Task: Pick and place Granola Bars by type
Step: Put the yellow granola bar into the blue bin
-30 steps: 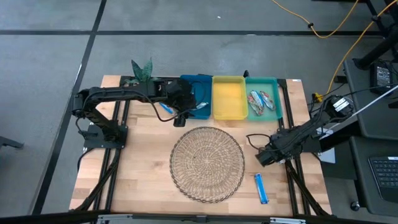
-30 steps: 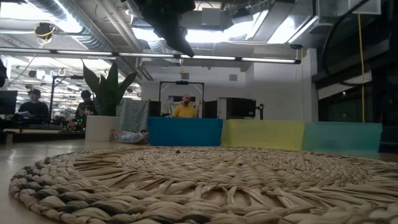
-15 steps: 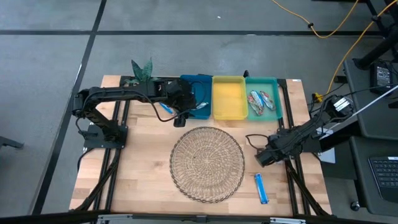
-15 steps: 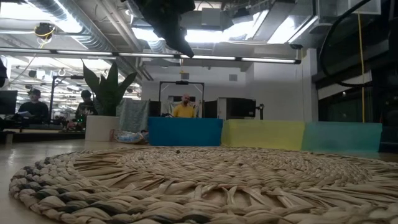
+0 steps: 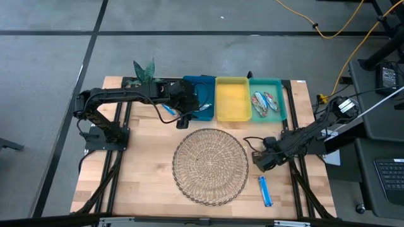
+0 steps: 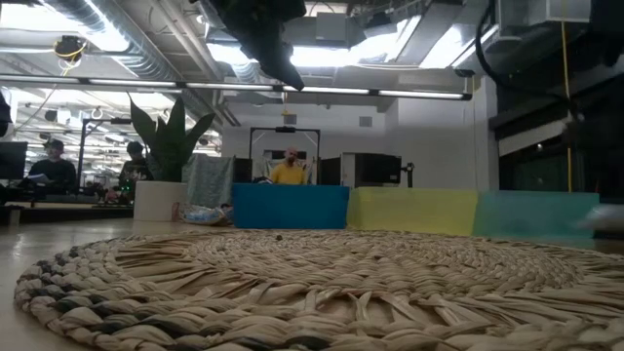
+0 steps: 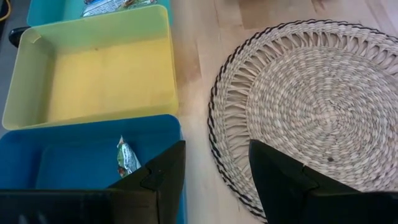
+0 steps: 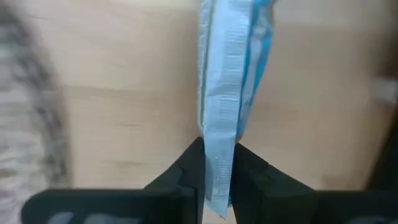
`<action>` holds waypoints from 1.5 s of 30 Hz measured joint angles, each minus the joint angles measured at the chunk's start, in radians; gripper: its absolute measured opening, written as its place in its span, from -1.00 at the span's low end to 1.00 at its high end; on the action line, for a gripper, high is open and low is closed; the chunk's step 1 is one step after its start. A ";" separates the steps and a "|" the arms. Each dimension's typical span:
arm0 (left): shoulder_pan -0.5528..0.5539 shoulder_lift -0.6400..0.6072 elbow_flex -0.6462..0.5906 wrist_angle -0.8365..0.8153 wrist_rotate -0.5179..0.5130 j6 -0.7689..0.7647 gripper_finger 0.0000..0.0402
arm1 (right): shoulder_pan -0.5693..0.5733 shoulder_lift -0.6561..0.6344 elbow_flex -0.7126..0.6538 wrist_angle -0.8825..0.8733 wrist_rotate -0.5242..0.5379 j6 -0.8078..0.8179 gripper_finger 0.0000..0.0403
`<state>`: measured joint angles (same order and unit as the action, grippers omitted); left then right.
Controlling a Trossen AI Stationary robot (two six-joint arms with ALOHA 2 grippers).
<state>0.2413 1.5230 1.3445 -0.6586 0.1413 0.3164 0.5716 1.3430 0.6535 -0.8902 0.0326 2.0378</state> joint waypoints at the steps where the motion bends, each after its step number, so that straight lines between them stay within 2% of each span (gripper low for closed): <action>1: 0.000 0.000 0.000 0.000 0.000 0.000 -0.15 | 0.000 0.000 0.013 -0.003 0.033 -0.023 -0.73; 5: 0.000 0.000 0.000 0.000 0.008 -0.014 -0.15 | 0.000 0.000 0.064 -0.004 0.162 -0.105 -0.81; 9: 0.000 -0.001 0.000 0.000 0.009 -0.019 -0.15 | 0.000 0.000 0.114 -0.007 0.262 -0.164 -0.80; 17: -0.011 -0.010 0.001 0.013 0.010 -0.042 -0.15 | -0.016 0.000 0.225 -0.011 0.374 -0.385 -0.80; 25: -0.030 -0.010 0.001 0.085 0.009 -0.096 -0.15 | -0.162 -0.001 0.319 -0.013 0.349 -0.758 -0.79; 33: -0.045 -0.010 0.001 0.091 0.006 -0.167 -0.15 | -0.389 -0.002 0.408 -0.019 0.192 -1.178 -0.83; 41: -0.044 -0.015 0.001 0.035 -0.065 -0.337 -0.15 | -0.602 -0.002 0.493 -0.024 0.125 -1.502 -0.80; 45: -0.042 -0.047 0.001 -0.022 -0.108 -0.360 -0.15 | -0.708 -0.002 0.523 -0.024 0.101 -1.637 -0.82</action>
<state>0.1989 1.4757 1.3457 -0.6802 0.0336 -0.0433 -0.1364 1.3411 1.1761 -0.9142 0.1333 0.4011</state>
